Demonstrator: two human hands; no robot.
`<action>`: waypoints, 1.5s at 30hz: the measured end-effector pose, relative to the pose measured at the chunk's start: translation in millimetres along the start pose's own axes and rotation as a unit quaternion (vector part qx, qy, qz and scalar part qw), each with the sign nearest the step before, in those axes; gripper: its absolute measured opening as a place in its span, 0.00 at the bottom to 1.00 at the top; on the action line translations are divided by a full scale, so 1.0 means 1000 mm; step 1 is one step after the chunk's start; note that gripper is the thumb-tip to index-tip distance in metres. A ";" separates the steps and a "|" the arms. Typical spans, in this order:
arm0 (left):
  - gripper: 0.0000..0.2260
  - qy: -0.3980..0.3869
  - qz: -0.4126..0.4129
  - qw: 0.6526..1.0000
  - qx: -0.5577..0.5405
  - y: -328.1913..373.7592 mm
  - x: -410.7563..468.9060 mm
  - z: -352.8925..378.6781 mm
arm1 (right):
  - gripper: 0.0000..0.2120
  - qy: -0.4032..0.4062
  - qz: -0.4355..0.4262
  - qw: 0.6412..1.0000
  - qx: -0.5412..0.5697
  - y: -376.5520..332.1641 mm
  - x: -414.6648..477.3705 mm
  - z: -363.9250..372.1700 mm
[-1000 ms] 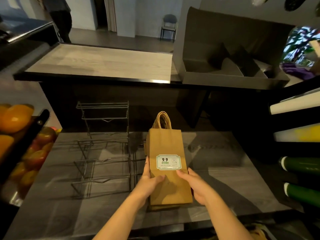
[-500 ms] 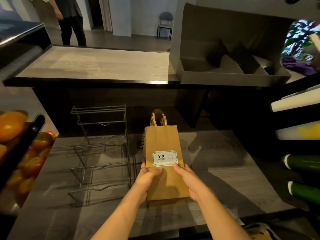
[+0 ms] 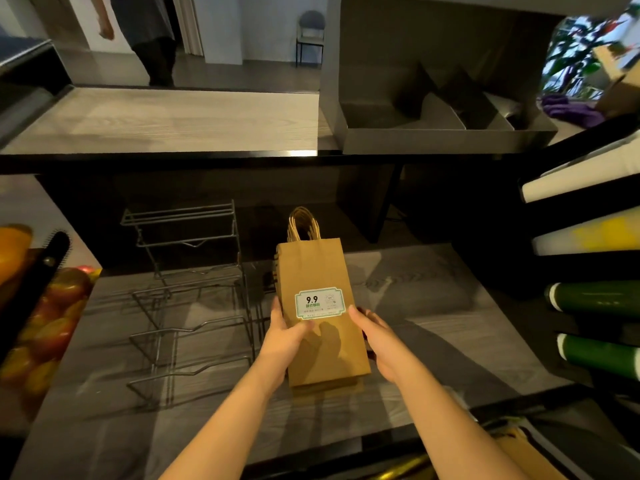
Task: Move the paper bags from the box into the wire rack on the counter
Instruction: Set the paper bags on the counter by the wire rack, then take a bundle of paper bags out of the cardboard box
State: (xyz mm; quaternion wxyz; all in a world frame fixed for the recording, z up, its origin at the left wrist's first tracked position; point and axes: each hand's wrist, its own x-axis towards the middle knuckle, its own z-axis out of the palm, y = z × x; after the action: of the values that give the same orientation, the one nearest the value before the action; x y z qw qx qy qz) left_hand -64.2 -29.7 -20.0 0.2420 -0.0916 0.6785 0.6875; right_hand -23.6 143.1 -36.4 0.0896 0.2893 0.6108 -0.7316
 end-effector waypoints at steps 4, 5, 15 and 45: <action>0.36 0.034 0.102 0.982 0.154 0.013 -0.002 0.008 | 0.43 0.023 -0.004 0.999 -0.024 -0.013 -0.014 -0.003; 0.36 0.046 0.131 0.968 0.208 0.016 -0.005 0.014 | 0.38 0.036 -0.009 0.999 -0.026 -0.015 -0.019 -0.009; 0.34 -0.006 0.235 0.917 0.321 0.014 -0.043 0.080 | 0.30 0.121 -0.027 0.992 -0.005 -0.007 -0.065 -0.066; 0.08 -0.371 0.023 0.819 0.437 -0.200 -0.145 0.256 | 0.09 0.380 0.124 0.898 0.182 0.238 -0.299 -0.267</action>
State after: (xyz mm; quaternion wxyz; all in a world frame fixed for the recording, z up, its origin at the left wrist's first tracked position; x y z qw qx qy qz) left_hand 204.8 182.7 -115.3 0.4741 0.3013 0.7685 0.3063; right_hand 419.5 272.9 -100.7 -0.1140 0.6298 0.4138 -0.6474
